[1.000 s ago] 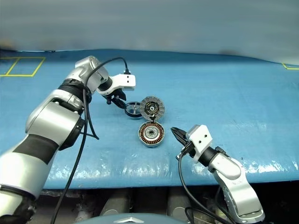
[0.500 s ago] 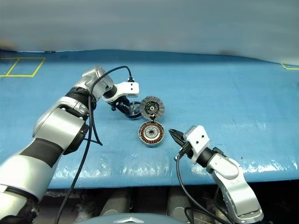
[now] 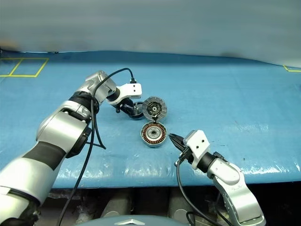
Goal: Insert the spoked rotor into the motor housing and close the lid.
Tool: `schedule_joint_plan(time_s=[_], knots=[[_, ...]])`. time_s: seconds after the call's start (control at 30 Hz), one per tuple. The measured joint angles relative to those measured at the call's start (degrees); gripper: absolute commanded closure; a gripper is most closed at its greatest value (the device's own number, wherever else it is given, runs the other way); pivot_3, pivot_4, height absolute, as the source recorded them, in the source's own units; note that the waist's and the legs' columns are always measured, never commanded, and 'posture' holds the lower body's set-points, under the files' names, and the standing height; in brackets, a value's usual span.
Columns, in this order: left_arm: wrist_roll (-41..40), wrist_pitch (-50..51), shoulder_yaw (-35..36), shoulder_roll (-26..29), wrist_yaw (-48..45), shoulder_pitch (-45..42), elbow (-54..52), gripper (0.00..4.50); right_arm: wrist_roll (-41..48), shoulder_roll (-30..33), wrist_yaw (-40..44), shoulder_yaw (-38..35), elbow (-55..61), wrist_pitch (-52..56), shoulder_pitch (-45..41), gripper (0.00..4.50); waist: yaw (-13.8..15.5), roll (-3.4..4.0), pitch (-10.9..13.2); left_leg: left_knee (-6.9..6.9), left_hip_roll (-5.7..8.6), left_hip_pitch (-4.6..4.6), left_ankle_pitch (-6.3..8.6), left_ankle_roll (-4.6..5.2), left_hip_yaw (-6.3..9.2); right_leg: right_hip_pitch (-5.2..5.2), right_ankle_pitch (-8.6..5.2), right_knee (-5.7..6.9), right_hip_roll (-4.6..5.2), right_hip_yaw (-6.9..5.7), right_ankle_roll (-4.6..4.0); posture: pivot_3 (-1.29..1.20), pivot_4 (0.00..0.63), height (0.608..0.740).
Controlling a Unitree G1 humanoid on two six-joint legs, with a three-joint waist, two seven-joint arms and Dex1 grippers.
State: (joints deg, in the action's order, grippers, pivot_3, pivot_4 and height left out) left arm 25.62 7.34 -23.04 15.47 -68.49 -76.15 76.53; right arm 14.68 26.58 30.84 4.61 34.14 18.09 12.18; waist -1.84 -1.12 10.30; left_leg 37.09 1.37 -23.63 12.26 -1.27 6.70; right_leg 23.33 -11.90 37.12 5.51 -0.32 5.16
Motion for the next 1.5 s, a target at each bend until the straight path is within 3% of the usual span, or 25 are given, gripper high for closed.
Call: schedule_joint_plan(time_s=[0.6, 1.2, 1.37, 1.5], knots=[[-1.8, 4.7, 2.2, 0.2, -1.6, 0.9, -0.2, 2.3, -1.3, -0.2, -0.4, 1.2, 0.0, -0.4, 0.1, 4.5, 0.0, 0.11, -0.1, 0.06, 0.01, 0.1, 0.0, 0.0, 0.0, -0.11, 0.0, 0.06, 0.0, 0.02, 0.0, 0.0, 0.15, 0.74], [-0.9, 2.1, 0.9, 0.1, 0.7, 2.2, 0.0, 2.3, -2.8, -0.5, -0.2, 2.3, -0.3, -1.5, 0.3, 4.5, -0.1, 0.11, -0.1, 0.07, 0.02, 0.04, 0.0, 0.0, -0.01, 0.0, 0.0, 0.12, 0.0, 0.05, 0.0, 0.0, 0.15, 0.74], [-0.9, 1.6, 0.6, -0.1, 0.6, 2.8, 0.0, 3.47, -2.8, -0.6, -0.4, 2.2, -0.3, -1.5, 0.5, 4.5, -0.1, 0.11, -0.1, 0.08, 0.02, 0.03, 0.0, 0.0, -0.01, 0.01, 0.0, 0.13, 0.0, 0.05, 0.0, 0.0, 0.15, 0.74], [-0.7, -0.2, 0.0, 0.2, 1.5, 2.9, 0.0, 3.47, -2.8, -0.6, -0.5, 2.0, -0.3, -1.5, 0.5, 4.5, -0.2, 0.11, -0.1, 0.07, 0.02, 0.02, 0.0, 0.0, -0.01, 0.03, 0.0, 0.13, 0.0, 0.06, 0.0, 0.0, 0.15, 0.74]])
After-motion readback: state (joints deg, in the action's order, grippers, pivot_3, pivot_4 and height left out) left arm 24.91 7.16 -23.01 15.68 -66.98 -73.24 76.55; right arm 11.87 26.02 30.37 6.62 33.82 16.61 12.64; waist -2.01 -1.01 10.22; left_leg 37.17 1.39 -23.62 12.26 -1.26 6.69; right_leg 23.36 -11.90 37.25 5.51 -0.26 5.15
